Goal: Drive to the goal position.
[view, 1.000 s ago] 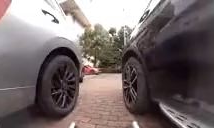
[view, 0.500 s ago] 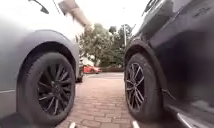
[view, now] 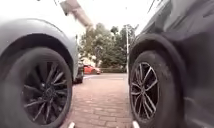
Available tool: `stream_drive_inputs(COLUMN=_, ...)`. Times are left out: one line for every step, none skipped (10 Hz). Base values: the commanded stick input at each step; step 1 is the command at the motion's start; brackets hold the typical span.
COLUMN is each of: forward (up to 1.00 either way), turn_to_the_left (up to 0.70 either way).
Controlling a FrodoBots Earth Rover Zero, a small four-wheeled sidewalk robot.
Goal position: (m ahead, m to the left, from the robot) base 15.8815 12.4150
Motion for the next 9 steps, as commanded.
stream_drive_inputs(forward=0.45, turn_to_the_left=0.00)
stream_drive_inputs(forward=0.45, turn_to_the_left=0.00)
stream_drive_inputs(forward=0.45, turn_to_the_left=0.00)
stream_drive_inputs(forward=0.45, turn_to_the_left=0.00)
stream_drive_inputs(forward=0.45, turn_to_the_left=0.00)
stream_drive_inputs(forward=0.45, turn_to_the_left=0.00)
stream_drive_inputs(forward=0.45, turn_to_the_left=0.00)
stream_drive_inputs(forward=0.45, turn_to_the_left=0.00)
stream_drive_inputs(forward=0.45, turn_to_the_left=0.00)
